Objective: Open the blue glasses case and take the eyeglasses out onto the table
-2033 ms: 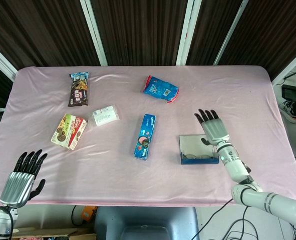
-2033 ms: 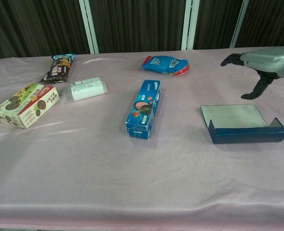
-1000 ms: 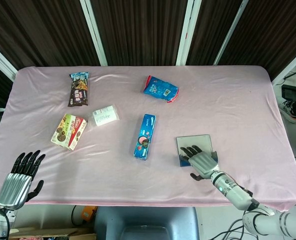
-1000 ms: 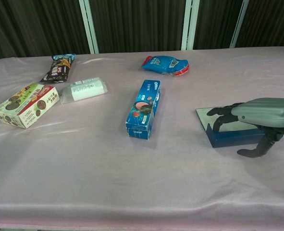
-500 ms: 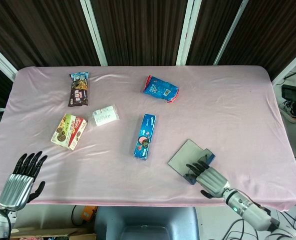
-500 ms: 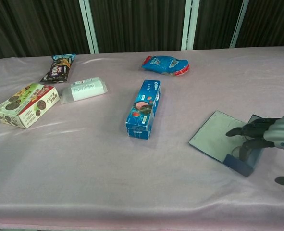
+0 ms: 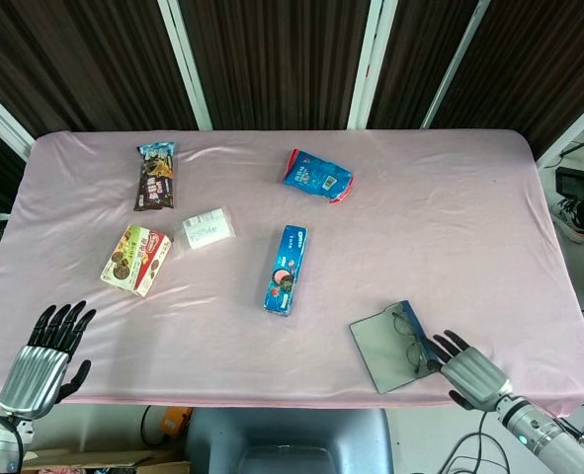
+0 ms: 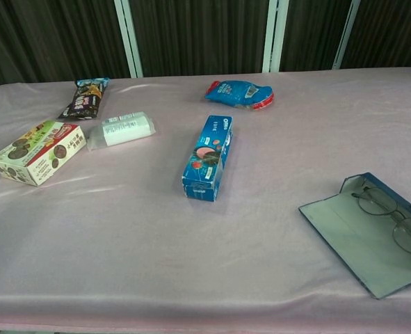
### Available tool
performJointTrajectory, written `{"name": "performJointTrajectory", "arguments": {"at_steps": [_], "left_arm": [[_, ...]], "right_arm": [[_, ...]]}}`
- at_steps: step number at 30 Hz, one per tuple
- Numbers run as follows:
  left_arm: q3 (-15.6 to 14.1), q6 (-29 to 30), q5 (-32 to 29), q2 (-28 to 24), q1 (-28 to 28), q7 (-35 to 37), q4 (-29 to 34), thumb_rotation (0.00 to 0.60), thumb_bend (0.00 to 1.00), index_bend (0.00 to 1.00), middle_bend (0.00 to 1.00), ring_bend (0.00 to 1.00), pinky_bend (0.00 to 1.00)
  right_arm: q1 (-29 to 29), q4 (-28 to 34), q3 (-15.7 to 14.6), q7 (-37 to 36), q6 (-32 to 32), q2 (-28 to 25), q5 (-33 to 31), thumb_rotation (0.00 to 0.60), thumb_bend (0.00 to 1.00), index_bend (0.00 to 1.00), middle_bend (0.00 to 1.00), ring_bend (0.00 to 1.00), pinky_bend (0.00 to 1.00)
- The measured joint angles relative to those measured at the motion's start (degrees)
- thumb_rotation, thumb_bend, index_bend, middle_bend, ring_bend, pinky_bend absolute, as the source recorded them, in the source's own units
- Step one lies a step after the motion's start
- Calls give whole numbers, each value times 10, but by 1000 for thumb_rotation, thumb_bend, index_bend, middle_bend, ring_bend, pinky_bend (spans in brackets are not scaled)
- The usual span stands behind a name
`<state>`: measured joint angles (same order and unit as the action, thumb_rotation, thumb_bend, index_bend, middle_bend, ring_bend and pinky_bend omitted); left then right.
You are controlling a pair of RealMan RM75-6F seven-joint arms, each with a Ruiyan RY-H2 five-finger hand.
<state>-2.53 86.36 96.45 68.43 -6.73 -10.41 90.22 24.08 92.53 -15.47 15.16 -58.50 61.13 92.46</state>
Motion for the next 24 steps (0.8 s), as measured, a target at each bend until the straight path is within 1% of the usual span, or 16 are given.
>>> {"name": "performJointTrajectory", "arguments": {"at_steps": [4, 7, 14, 16, 18, 21, 24], "left_arm": [[0, -2, -1, 1, 0, -2, -1, 600, 366, 0, 0, 0, 0], [0, -7, -3, 3, -2, -6, -1, 600, 365, 0, 0, 0, 0], [3, -10, -9, 5, -3, -10, 0, 600, 365, 0, 0, 0, 0], [4, -11, -10, 5, -3, -10, 1, 600, 365, 0, 0, 0, 0], [4, -11, -11, 5, -3, -10, 1, 600, 365, 0, 0, 0, 0], [5, -12, -12, 5, -4, -10, 1, 600, 365, 0, 0, 0, 0], [5, -13, -14, 4, -4, -9, 2, 600, 366, 0, 0, 0, 0]], "right_arm": [[-6, -30, 15, -7, -2, 7, -16, 600, 508, 440, 0, 0, 0], [-2, -53, 36, -4, 11, 20, -45, 600, 509, 443, 0, 0, 0], [29, -101, 107, 22, 68, 63, -139, 600, 509, 444, 0, 0, 0], [41, -109, 124, 27, 83, 73, -158, 600, 509, 442, 0, 0, 0], [48, -115, 132, 32, 90, 80, -167, 600, 509, 440, 0, 0, 0], [50, -112, 135, 30, 89, 80, -167, 600, 509, 434, 0, 0, 0], [47, -98, 135, 11, 81, 71, -157, 600, 509, 435, 0, 0, 0]]}}
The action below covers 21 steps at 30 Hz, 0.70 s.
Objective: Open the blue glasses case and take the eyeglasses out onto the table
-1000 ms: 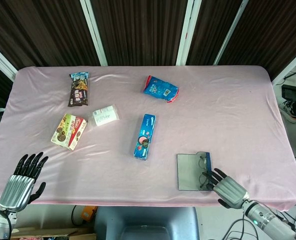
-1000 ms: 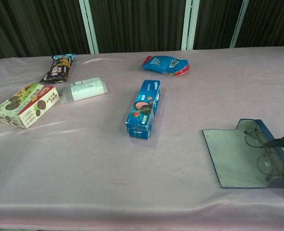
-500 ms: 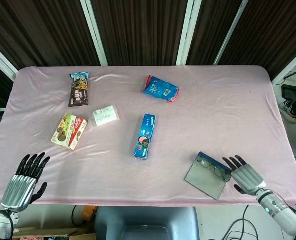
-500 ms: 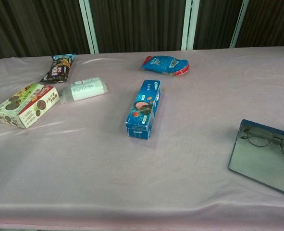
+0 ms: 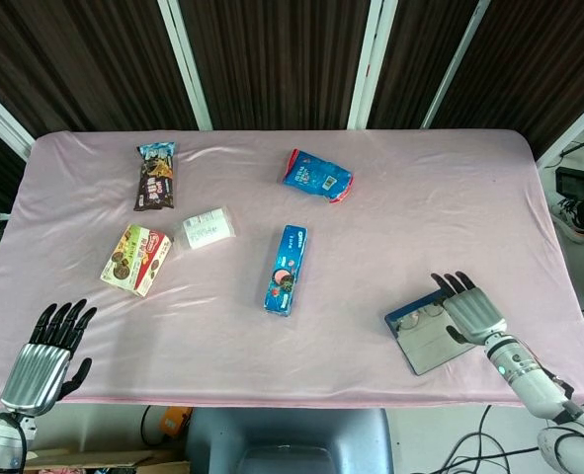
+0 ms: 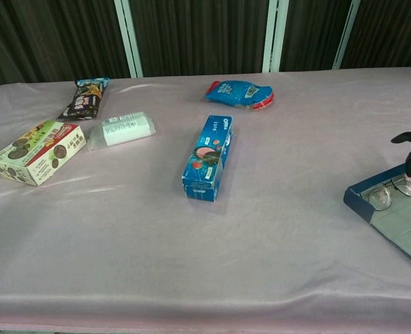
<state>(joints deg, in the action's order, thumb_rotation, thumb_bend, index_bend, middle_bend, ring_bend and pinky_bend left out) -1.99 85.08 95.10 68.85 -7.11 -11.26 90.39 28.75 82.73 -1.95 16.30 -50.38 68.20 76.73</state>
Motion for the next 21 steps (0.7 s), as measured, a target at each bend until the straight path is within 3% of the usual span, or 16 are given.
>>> {"name": "performJointTrajectory", "arguments": {"at_steps": [8, 21], "left_arm": [[-3, -7, 2, 2, -3, -7, 2, 600, 366, 0, 0, 0, 0], [-1, -6, -2, 0, -3, 0, 0, 600, 372, 0, 0, 0, 0]], "right_arm": [[-1, 6, 33, -88, -48, -14, 25, 600, 509, 468, 0, 0, 0], [29, -56, 36, -14, -7, 51, 6, 600, 510, 527, 0, 0, 0]]}}
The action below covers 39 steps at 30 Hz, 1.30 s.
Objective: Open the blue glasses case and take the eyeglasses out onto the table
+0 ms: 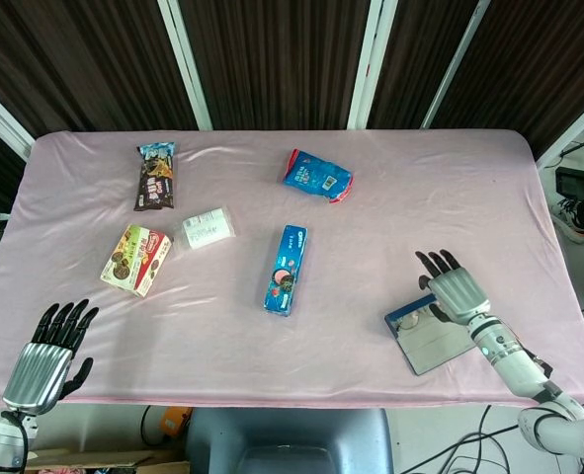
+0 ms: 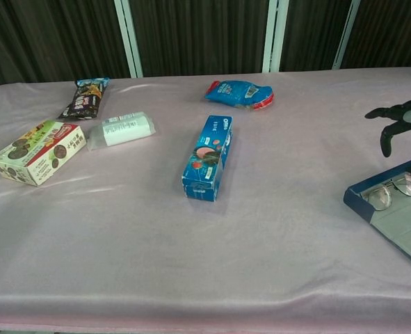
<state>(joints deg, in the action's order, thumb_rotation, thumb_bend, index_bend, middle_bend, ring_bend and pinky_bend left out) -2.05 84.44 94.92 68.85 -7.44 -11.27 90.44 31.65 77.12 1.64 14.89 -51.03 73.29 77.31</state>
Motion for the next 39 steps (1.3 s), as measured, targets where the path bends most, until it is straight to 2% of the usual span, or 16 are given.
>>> {"name": "performJointTrajectory", "arguments": {"at_steps": [14, 39], "left_arm": [[0, -1, -1, 0, 0, -2, 1, 600, 374, 0, 0, 0, 0], [0, 5, -1, -3, 1, 7, 0, 600, 373, 0, 0, 0, 0]], "right_arm": [[10, -29, -4, -2, 20, 29, -6, 600, 510, 550, 0, 0, 0], [17, -35, -1, 13, 31, 42, -28, 600, 530, 628, 0, 0, 0]]}}
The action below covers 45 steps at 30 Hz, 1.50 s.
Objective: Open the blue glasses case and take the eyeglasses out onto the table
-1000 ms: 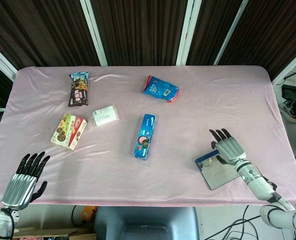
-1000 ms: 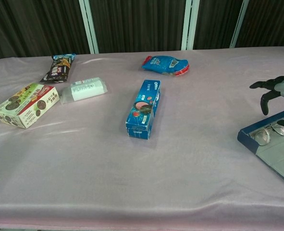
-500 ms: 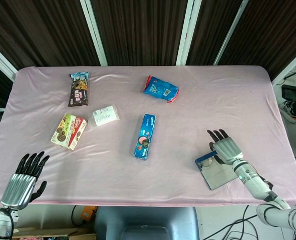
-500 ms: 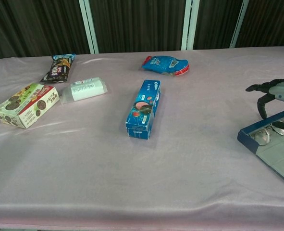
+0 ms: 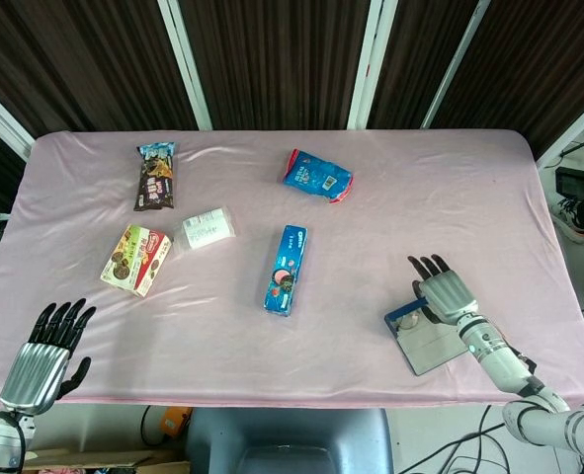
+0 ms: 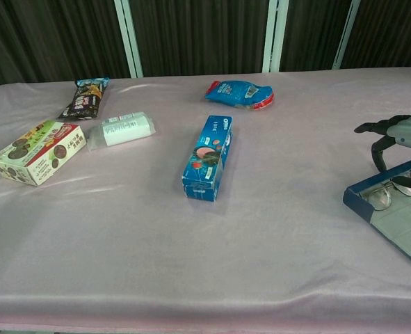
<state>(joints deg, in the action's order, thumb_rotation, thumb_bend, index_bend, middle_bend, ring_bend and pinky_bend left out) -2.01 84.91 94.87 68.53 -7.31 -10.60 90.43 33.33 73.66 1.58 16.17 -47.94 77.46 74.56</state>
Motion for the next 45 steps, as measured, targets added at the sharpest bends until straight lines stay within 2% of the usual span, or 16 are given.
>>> {"name": "performJointTrajectory", "arguments": {"at_steps": [10, 18, 24, 36, 45], "left_arm": [[-2, 2, 3, -2, 1, 6, 0, 600, 374, 0, 0, 0, 0], [-1, 5, 4, -4, 2, 10, -1, 600, 374, 0, 0, 0, 0], [-2, 6, 7, -4, 2, 12, -1, 600, 373, 0, 0, 0, 0], [-4, 4, 10, -5, 1, 14, -3, 600, 373, 0, 0, 0, 0], [-5, 6, 13, -9, 1, 24, -4, 600, 373, 0, 0, 0, 0]], "right_arm": [[0, 9, 5, -14, -10, -4, 3, 600, 530, 681, 9, 0, 0], [-4, 8, 17, -12, -69, 14, 24, 600, 531, 688, 28, 0, 0], [-7, 1, 31, 31, -123, 57, 38, 600, 531, 691, 39, 0, 0], [15, -17, 63, 136, -137, 153, 13, 600, 530, 691, 46, 0, 0], [20, -66, 74, 161, -200, 207, 33, 600, 530, 691, 52, 0, 0]]}}
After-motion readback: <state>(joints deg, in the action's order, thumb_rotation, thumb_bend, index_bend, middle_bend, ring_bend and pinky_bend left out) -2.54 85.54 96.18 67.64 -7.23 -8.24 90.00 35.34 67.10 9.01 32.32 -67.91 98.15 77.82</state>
